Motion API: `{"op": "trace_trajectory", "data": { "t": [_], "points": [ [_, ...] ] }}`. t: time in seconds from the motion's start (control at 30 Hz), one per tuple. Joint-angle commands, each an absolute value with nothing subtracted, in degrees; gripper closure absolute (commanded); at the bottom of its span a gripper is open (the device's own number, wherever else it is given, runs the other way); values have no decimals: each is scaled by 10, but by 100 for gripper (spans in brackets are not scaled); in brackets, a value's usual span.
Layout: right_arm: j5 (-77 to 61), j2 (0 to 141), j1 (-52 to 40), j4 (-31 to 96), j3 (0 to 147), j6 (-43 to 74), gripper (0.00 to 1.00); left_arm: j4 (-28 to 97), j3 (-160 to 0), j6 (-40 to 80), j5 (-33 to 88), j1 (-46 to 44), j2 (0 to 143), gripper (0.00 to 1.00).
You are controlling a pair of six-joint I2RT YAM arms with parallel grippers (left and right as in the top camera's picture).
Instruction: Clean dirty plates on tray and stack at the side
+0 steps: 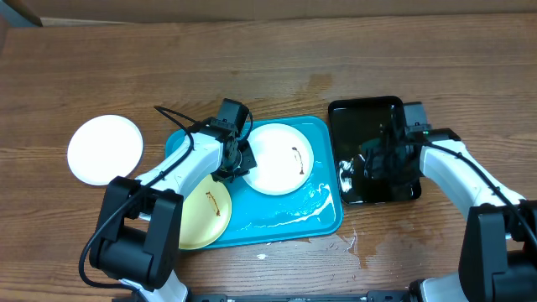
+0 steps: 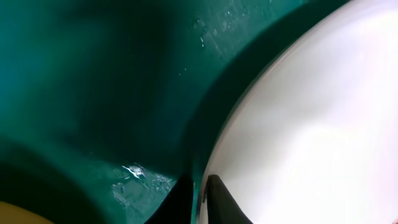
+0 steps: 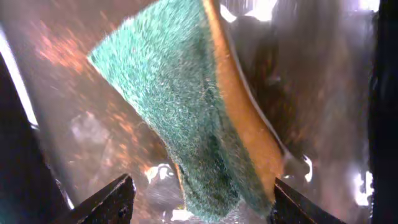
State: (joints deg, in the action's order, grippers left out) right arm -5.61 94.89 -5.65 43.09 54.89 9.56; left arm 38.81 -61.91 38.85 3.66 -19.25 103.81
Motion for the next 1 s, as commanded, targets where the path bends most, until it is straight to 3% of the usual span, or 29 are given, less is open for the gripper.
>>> {"op": "trace_trajectory", "data": {
  "t": [0.0,0.17,0.6,0.7,0.83,0.97],
  "points": [
    [-61,943,-55,418,572,85,33,387,-615,385,5,-192,1038,84],
    [-12,943,-55,386,563,85,27,388,-615,372,0,-193,1038,82],
    [-27,944,-55,338,526,85,26,388,-615,364,0,-193,1038,80],
    [-54,944,-56,350,517,85,27,388,-615,364,0,-193,1038,80],
    [-105,943,-67,389,517,85,36,388,-615,364,0,-193,1038,80],
    [-75,940,-86,411,524,86,42,388,-615,362,0,-193,1038,80]
  ]
}}
